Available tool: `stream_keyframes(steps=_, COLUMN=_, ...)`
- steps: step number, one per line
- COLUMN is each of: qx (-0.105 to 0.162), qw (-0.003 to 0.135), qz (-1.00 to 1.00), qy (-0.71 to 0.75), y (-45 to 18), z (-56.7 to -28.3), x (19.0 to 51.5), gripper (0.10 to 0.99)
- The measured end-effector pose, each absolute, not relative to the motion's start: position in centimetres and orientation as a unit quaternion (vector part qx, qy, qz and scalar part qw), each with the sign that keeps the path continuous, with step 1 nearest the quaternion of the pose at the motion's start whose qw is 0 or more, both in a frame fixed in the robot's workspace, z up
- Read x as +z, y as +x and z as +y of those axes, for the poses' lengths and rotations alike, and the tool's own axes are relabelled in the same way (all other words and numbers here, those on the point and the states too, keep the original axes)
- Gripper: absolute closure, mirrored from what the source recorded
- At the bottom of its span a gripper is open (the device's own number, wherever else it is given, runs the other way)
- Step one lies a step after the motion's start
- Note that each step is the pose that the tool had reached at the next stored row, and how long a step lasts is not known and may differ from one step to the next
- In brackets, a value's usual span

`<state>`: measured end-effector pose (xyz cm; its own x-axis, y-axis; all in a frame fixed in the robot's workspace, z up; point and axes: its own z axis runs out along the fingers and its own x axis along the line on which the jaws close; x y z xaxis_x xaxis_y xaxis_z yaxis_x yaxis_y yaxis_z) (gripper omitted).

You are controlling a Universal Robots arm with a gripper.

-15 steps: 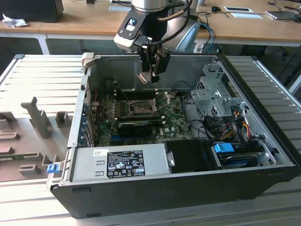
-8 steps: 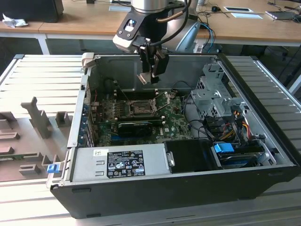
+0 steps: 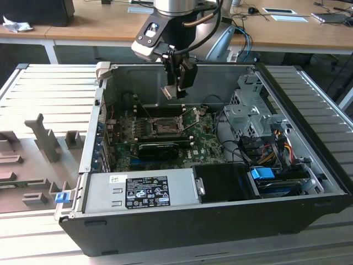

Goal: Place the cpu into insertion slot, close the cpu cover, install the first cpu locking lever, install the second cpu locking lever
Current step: 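Place the cpu into insertion slot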

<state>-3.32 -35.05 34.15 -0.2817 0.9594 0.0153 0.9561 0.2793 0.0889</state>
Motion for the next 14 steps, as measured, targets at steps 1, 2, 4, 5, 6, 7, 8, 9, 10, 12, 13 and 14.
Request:
stream_keyframes(steps=1, qx=0.040, qw=0.021, qz=0.795, qy=0.604, y=-3.3, z=-35.0, x=34.1, gripper=0.557)
stream_keyframes(steps=2, qx=0.040, qw=0.021, qz=0.790, qy=0.612, y=-3.3, z=-35.0, x=34.1, gripper=0.557)
stream_keyframes(steps=4, qx=0.040, qw=0.022, qz=0.784, qy=0.620, y=-3.3, z=-35.0, x=34.1, gripper=0.557)
stream_keyframes(steps=5, qx=0.039, qw=0.022, qz=0.777, qy=0.628, y=-3.3, z=-35.0, x=34.0, gripper=0.557)
stream_keyframes(steps=6, qx=0.039, qw=0.022, qz=0.772, qy=0.635, y=-3.3, z=-35.0, x=33.9, gripper=0.557)
stream_keyframes(steps=7, qx=0.039, qw=0.023, qz=0.766, qy=0.641, y=-3.3, z=-35.0, x=33.8, gripper=0.557)
stream_keyframes(steps=8, qx=0.039, qw=0.023, qz=0.759, qy=0.649, y=-3.3, z=-35.0, x=33.6, gripper=0.557)
stream_keyframes(steps=9, qx=0.039, qw=0.023, qz=0.754, qy=0.656, y=-3.3, z=-35.0, x=33.5, gripper=0.557)
stream_keyframes(steps=10, qx=0.038, qw=0.024, qz=0.748, qy=0.663, y=-3.3, z=-35.0, x=33.4, gripper=0.557)
stream_keyframes(steps=12, qx=0.038, qw=0.025, qz=0.732, qy=0.680, y=-3.3, z=-35.0, x=33.0, gripper=0.557)
stream_keyframes(steps=13, qx=0.038, qw=0.025, qz=0.727, qy=0.686, y=-3.3, z=-35.0, x=32.9, gripper=0.557)
stream_keyframes(steps=14, qx=0.037, qw=0.025, qz=0.722, qy=0.690, y=-3.3, z=-35.0, x=32.7, gripper=0.557)
